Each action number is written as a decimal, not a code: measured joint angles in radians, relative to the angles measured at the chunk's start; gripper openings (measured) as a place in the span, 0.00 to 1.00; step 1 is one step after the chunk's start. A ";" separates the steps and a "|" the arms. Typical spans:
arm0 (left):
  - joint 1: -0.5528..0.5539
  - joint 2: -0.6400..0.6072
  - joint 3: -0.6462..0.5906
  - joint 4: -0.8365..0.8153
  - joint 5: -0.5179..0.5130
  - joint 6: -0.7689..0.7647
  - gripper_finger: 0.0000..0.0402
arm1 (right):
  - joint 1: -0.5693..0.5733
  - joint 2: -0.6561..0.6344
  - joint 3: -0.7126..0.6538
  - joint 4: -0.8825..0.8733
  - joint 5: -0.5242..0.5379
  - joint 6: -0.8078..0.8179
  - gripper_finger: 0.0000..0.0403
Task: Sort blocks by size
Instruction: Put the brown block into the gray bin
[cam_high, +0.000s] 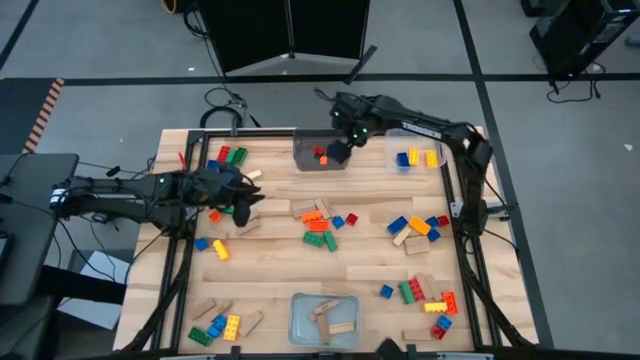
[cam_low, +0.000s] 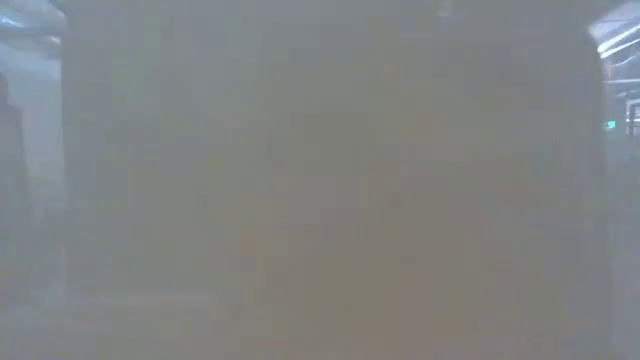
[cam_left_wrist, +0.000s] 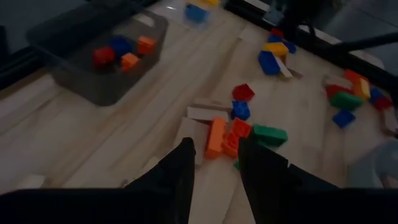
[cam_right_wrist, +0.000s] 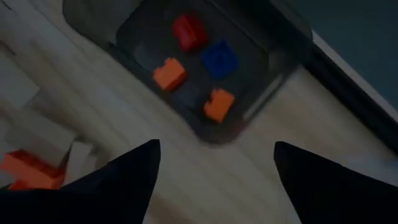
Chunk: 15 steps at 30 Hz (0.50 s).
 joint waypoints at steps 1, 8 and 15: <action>-0.011 0.000 0.000 0.000 0.002 0.001 0.33 | 0.021 -0.021 -0.008 -0.017 0.025 0.032 0.79; -0.091 0.001 0.000 -0.062 0.005 0.028 0.31 | 0.241 -0.215 -0.154 -0.045 0.178 0.272 0.70; -0.184 0.055 0.009 -0.098 0.026 0.008 0.30 | 0.537 -0.436 -0.457 0.054 0.230 0.521 0.68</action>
